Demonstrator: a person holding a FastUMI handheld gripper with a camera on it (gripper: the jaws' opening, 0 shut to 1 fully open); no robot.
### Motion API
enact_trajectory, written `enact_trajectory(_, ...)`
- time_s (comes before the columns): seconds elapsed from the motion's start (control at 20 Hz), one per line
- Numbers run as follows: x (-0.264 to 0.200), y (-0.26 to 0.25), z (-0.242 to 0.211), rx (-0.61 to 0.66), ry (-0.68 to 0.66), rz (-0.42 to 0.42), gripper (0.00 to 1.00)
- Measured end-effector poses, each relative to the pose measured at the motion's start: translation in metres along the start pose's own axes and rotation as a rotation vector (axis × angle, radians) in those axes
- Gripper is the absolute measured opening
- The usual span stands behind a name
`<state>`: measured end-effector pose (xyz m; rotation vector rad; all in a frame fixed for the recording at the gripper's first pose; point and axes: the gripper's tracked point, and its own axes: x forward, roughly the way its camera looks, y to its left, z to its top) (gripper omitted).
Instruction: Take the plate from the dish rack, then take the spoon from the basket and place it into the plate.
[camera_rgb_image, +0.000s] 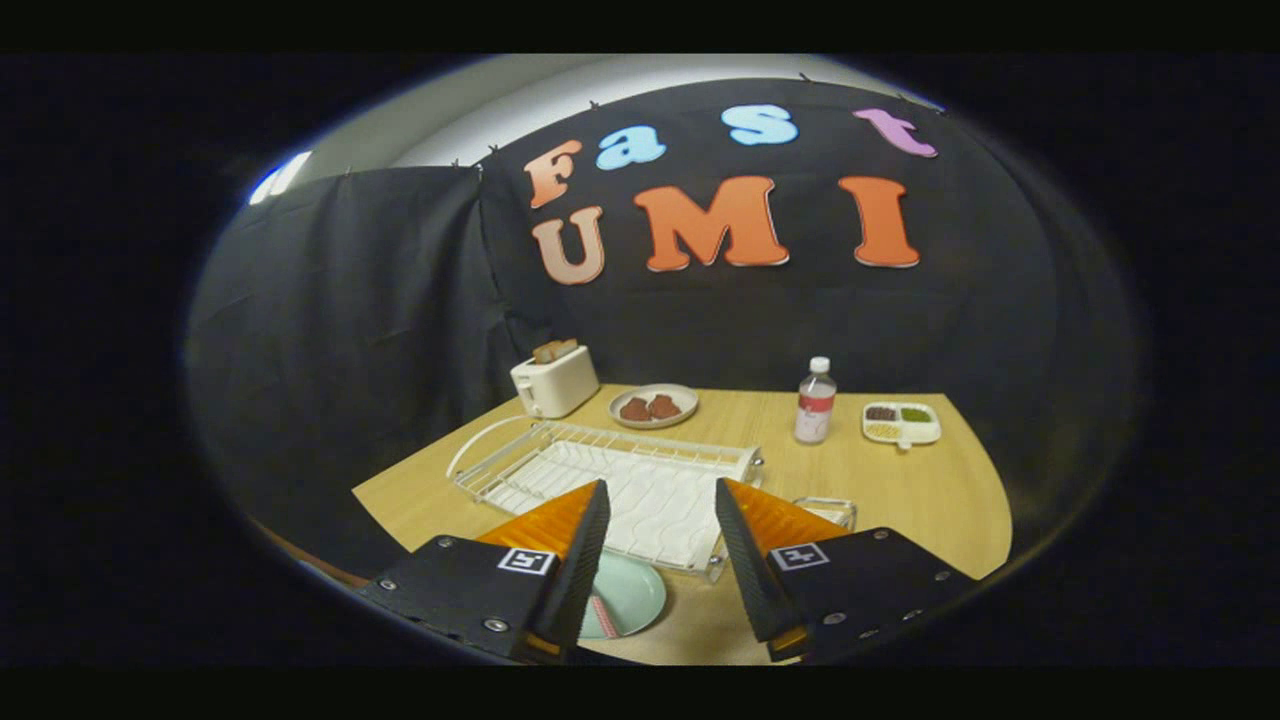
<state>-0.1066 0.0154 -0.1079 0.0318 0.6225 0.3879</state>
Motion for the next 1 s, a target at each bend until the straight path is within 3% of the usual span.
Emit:
enact_trajectory(0.2, -0.014, -0.015, 0.066, -0.051, -0.140, -0.071, 0.76)
enact_trajectory(0.5, -0.033, -0.041, 0.120, -0.101, -0.264, -0.177, 0.91)
enact_trajectory(1.0, -0.069, -0.047, 0.194, -0.139, -0.428, -0.258, 0.94)
